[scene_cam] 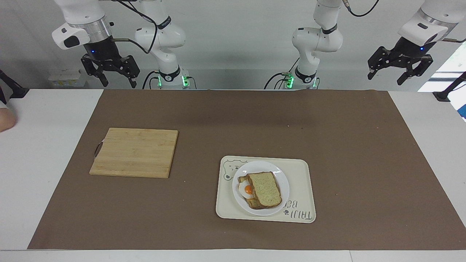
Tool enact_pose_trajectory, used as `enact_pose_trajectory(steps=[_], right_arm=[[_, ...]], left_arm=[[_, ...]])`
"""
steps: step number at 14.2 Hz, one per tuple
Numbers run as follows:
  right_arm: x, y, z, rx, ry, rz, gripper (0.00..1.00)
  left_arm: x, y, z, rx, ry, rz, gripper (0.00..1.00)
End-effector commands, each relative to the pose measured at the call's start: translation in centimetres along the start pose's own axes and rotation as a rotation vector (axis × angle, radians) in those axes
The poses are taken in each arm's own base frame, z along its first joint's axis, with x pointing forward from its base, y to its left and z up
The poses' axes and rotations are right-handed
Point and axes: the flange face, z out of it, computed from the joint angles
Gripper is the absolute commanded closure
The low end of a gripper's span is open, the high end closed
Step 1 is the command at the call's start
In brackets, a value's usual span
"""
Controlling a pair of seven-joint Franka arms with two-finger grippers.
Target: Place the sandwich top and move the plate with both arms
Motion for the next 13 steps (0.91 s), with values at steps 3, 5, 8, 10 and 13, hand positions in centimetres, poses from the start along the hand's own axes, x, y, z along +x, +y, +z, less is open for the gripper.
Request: enact_pose_trajectory(steps=[3, 5, 8, 10, 13], right_arm=[[-0.4, 0.4, -0.1, -0.006, -0.009, -0.015, 0.0], [-0.4, 0.4, -0.1, -0.006, -0.009, -0.015, 0.0], [-0.4, 0.4, -0.1, -0.006, -0.009, -0.015, 0.0], [-0.4, 0.4, -0.1, -0.006, -0.009, -0.015, 0.0], [-0.4, 0.4, -0.1, -0.006, -0.009, -0.015, 0.0]], left_arm=[[-1.2, -0.1, -0.4, 0.026, -0.06, -0.023, 0.0], [-1.8, 0.0, -0.8, 0.022, -0.086, -0.028, 0.0], [-2.4, -0.6, -1.0, 0.016, -0.098, -0.041, 0.0], [-2.7, -0.6, -1.3, 0.02, -0.091, -0.045, 0.0], [-2.8, -0.4, -1.5, 0.022, -0.089, -0.045, 0.0]])
